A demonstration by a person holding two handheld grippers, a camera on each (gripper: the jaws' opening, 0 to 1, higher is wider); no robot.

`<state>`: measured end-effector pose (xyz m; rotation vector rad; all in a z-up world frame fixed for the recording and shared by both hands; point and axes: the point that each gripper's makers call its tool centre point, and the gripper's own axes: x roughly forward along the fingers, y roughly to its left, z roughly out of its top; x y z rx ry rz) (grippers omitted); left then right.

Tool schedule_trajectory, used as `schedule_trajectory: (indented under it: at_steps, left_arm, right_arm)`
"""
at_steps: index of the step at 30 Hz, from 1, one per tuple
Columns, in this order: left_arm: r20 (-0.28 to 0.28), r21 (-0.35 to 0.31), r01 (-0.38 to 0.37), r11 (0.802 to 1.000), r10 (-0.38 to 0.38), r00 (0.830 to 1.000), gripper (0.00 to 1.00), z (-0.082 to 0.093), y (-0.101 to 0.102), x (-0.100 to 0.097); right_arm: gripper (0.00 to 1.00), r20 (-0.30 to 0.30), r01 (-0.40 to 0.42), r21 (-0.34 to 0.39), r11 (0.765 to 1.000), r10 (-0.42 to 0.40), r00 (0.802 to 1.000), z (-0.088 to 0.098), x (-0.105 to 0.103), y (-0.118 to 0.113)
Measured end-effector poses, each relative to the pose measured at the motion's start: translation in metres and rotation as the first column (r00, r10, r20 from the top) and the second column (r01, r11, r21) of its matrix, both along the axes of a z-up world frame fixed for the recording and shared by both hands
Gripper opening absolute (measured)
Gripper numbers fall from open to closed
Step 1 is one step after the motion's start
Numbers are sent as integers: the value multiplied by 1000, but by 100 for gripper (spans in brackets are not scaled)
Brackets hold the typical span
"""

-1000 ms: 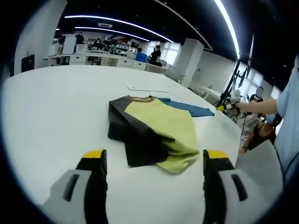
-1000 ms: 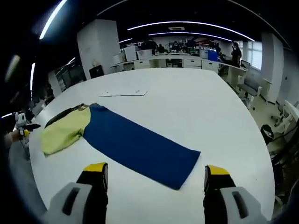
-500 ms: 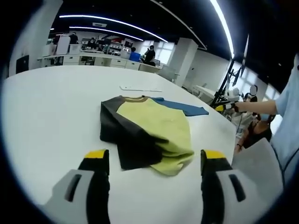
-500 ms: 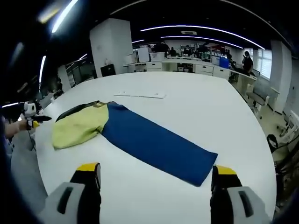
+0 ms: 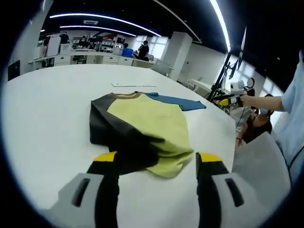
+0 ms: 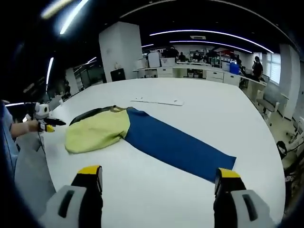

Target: Fold the garment on the visible template until the final outline fits inside the template.

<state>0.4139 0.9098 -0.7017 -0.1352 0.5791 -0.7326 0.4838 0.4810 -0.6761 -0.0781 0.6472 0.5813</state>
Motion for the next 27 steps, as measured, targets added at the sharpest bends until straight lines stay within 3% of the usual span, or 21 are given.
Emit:
schedule_trajectory:
  at_steps: [16,27]
  left_arm:
    - [-15,25,17,1000,-17,1000,38,-25,-11,9]
    - [-47,-9,14,1000,-15,999,17,-35,-20,16]
  right_arm:
    - [98,0,-21,3,1000,21,1000,6,-30,15]
    - [97,-11,-40,-10,999,40,999,6,-48,26]
